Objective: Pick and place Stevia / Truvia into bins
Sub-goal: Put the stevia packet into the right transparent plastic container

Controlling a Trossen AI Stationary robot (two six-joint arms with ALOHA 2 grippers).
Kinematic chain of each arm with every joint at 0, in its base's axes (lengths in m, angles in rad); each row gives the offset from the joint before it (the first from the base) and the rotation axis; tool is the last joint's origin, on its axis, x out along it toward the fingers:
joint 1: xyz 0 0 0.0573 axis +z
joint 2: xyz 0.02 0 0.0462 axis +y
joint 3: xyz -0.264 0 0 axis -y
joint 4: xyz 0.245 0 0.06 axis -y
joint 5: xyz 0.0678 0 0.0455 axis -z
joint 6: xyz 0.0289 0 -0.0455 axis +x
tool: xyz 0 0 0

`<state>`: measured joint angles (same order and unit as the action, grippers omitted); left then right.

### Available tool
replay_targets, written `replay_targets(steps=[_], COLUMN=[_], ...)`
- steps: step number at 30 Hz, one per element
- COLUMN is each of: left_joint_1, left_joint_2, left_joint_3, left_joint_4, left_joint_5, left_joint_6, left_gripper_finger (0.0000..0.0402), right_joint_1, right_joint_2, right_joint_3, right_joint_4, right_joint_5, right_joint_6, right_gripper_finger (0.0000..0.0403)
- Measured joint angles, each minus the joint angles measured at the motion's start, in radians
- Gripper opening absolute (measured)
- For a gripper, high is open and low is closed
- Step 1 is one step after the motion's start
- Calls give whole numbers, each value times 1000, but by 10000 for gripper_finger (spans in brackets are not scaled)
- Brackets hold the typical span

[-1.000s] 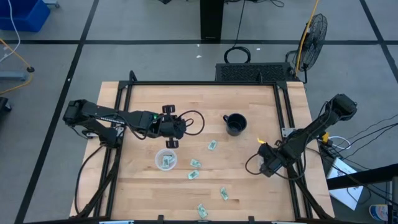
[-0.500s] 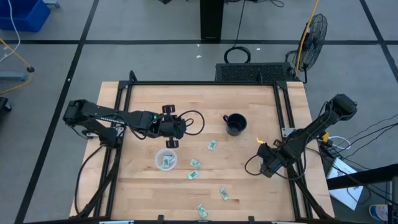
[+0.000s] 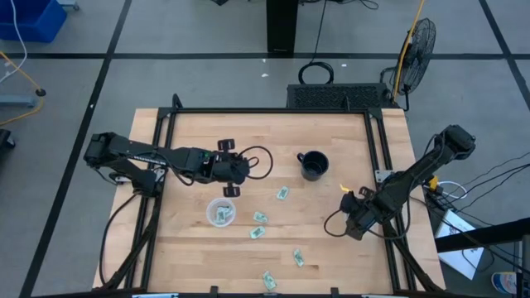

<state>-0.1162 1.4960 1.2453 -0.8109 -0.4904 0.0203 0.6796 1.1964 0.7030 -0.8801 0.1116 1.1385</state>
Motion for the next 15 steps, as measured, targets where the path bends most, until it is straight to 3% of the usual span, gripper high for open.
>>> replay_targets(steps=[9,15], left_joint_1=[0,0], left_joint_2=[0,0], left_joint_3=[0,0], left_joint_4=[12,12], left_joint_5=[0,1], left_joint_6=[4,1], left_gripper_finger=[124,124], right_joint_1=[0,-18], right_joint_2=[0,0], right_joint_3=[60,162], right_joint_4=[-61,-28], right_joint_5=[25,251], right_joint_6=[-6,-184], right_gripper_finger=[68,68])
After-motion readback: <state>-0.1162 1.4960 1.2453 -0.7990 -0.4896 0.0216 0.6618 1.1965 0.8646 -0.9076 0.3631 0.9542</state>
